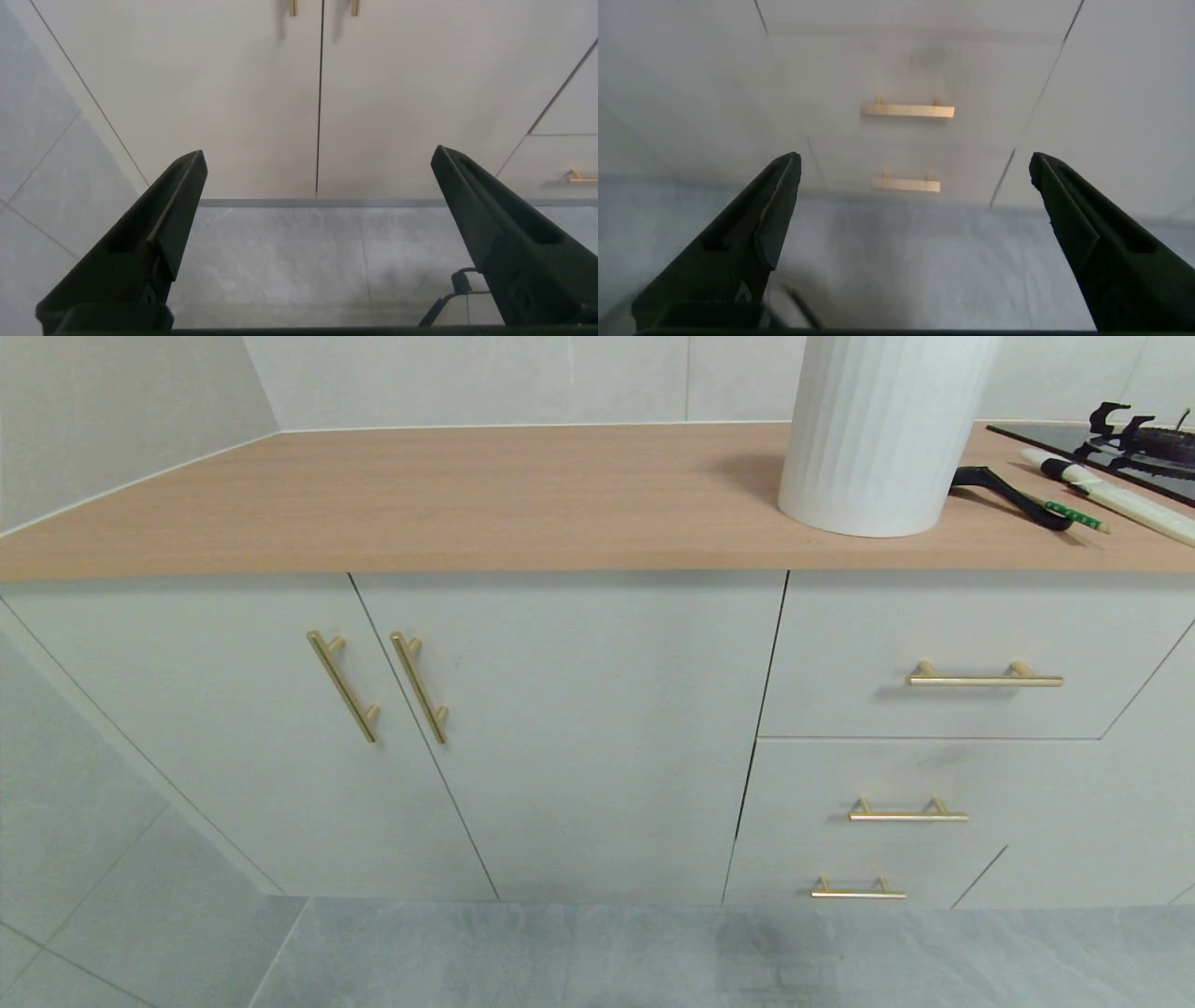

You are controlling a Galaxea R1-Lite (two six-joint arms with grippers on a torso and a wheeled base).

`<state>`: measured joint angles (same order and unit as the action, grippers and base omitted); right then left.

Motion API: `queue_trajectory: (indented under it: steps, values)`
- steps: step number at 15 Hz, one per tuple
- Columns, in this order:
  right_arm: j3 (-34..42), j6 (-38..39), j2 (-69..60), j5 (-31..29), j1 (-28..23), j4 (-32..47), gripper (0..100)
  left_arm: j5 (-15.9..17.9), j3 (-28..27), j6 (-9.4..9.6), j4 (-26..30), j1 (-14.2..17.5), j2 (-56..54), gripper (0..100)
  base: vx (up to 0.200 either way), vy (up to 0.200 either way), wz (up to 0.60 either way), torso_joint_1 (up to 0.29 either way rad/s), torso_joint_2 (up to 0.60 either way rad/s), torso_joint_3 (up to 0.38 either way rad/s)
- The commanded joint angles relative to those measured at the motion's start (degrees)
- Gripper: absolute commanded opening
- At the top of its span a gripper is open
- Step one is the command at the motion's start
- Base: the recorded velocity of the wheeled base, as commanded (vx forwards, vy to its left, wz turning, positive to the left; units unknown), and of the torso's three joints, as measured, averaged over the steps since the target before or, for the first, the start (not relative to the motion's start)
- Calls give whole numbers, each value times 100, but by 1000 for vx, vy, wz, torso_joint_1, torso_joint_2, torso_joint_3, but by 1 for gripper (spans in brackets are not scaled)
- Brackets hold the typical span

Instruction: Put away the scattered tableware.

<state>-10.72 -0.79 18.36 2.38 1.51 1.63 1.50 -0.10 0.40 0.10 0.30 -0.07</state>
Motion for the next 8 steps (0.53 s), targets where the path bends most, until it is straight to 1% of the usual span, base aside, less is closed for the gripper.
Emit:
queue_trajectory:
  steps: [1,2,4,6,7,8]
  values:
    - [-590,-61,2822,114,350,-14,100,-1,1,-5,-1,5,7,100,0,0,0,0,0,0]
    - [-827,-61,3446,114,473,-84,100,-1,-8,-5,-1,5,7,100,0,0,0,0,0,0]
    - [-1266,-70,4747,105,561,-392,100,-1,-8,-5,-1,5,7,100,0,0,0,0,0,0]
    - [-1653,-70,5652,96,561,-532,100,-1,-8,4,-1,5,7,100,0,0,0,0,0,0]
    - [-2119,-70,6391,105,517,-541,100,-1,-8,-5,-1,5,7,100,0,0,0,0,0,0]
    - [-2356,-79,6821,96,464,-550,100,-1,1,-5,-1,5,7,100,0,0,0,0,0,0]
